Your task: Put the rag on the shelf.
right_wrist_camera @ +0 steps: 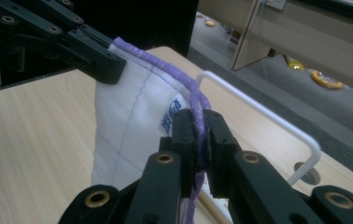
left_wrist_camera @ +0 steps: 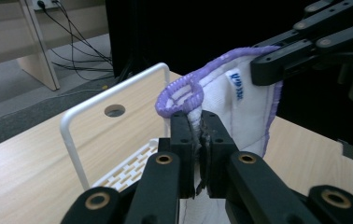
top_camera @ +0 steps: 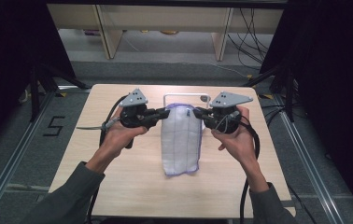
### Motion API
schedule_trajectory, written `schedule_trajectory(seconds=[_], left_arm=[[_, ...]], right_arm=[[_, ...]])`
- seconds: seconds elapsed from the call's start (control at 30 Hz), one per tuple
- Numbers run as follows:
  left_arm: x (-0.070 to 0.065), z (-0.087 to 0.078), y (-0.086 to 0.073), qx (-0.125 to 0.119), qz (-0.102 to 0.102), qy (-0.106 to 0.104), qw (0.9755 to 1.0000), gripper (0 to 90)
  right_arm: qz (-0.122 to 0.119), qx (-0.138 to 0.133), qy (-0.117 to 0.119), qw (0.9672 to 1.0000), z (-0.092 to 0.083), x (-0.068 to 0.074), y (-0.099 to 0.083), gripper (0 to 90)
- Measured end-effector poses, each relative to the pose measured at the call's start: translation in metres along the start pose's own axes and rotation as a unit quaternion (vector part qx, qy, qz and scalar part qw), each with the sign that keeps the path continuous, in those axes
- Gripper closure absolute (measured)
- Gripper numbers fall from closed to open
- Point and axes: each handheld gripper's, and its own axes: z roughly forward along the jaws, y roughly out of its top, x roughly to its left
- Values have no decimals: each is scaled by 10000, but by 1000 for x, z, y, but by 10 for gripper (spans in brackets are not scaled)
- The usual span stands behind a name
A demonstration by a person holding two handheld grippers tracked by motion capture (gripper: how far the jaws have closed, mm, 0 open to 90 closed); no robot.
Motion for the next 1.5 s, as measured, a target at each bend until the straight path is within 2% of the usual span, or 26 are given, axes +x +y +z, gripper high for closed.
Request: schedule_trajectory(seconds=[0.07,0.2,0.27,0.37,0.43,0.47,0.53,0.67,0.7,0.73,0.83,0.87,0.97,1.13,1.2,1.23,1.3,1.37,1.47,1.5], left_arm=[[3,2,7,3,-29,13,10000,849],[7,4,21,19,-12,66,10000,850],[9,5,28,33,-2,73,10000,849],[11,6,40,61,68,102,9999,849],[13,7,47,79,120,150,9998,849],[15,8,52,76,120,191,9997,849],[17,10,58,64,127,225,9996,849],[22,13,70,52,137,316,9994,848],[23,14,73,57,127,327,9994,848],[24,15,74,52,112,335,9994,848],[27,19,80,73,138,374,9992,847],[28,21,82,102,159,406,9990,847],[31,25,88,125,220,470,9986,846],[38,31,99,123,218,558,9981,845],[41,34,103,116,293,620,9976,844],[42,35,105,113,357,660,9971,843],[47,39,108,72,315,714,9969,842],[52,43,110,60,277,740,9969,840],[61,50,111,26,193,824,9964,838],[63,52,111,10,157,843,9963,838]], right_arm=[[-23,-94,-44,9999,-1,-5,6,846],[103,-82,-131,9998,-5,-15,18,847],[70,-82,-164,9998,-6,-21,24,847],[196,-43,-136,9997,-8,-27,33,847],[130,-77,-239,9996,-8,-32,39,847],[221,-47,-183,9996,-8,-33,42,847],[257,-48,-218,9994,-8,-37,47,847],[239,-93,-294,9992,-8,-44,56,846],[360,-117,-195,9991,-7,-45,57,846],[277,-104,-274,9992,-8,-48,59,846],[402,-134,-265,9988,-5,-53,62,846],[346,-134,-286,9989,-5,-56,63,846],[381,-165,-361,9985,-1,-63,66,845],[567,-138,-377,9976,5,-73,73,844],[542,-178,-412,9975,7,-79,76,843],[628,-183,-415,9970,8,-80,77,842],[590,-226,-475,9969,11,-86,81,840],[762,-169,-507,9957,14,-88,86,839],[667,-141,-607,9958,22,-96,91,838],[766,-135,-619,9950,26,-99,92,837]])
